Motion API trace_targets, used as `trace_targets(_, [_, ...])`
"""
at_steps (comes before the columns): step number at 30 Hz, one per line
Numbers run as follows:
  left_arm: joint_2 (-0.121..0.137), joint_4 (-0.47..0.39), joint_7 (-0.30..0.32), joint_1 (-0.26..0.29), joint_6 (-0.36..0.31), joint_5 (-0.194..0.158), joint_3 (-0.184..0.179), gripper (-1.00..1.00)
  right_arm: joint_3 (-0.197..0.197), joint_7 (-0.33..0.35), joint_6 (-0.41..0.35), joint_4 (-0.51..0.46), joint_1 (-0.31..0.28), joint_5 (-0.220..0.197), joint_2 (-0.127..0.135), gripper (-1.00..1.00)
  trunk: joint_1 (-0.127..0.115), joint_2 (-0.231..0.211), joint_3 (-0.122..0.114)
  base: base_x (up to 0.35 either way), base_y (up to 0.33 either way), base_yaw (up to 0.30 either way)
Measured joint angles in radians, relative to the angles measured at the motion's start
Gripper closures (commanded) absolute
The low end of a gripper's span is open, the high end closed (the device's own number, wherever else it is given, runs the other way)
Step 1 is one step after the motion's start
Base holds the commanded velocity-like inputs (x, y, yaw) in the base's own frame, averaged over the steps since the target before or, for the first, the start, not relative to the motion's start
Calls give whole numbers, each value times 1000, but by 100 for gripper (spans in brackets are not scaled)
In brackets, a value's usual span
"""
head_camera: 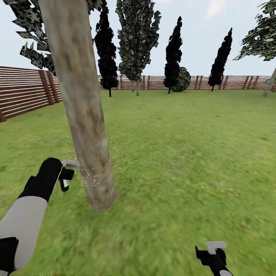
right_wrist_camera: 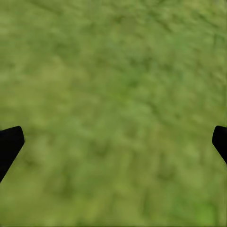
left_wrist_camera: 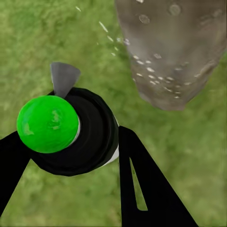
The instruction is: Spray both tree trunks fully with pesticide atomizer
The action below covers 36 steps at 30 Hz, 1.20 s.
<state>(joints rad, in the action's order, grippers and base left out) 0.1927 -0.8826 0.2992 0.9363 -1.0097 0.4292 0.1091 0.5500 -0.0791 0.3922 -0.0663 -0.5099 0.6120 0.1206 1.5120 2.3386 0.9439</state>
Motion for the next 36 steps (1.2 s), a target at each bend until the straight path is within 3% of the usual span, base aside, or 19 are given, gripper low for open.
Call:
trace_targets(13, [-11,-11,4,-2,-3,-6,-3,100,0,0,0,0,0,0,0,-100,0,0,0,-22,-235,2])
trace_targets(28, [-4,-10,4,-6,-3,-5,-2,100,0,0,0,0,0,0,0,-100,0,0,0,-60,-274,0])
trace_targets(36, [-6,-9,2,-9,4,-1,-5,100,0,-1,0,2,0,0,-1,-100,0,0,0,106,-272,208])
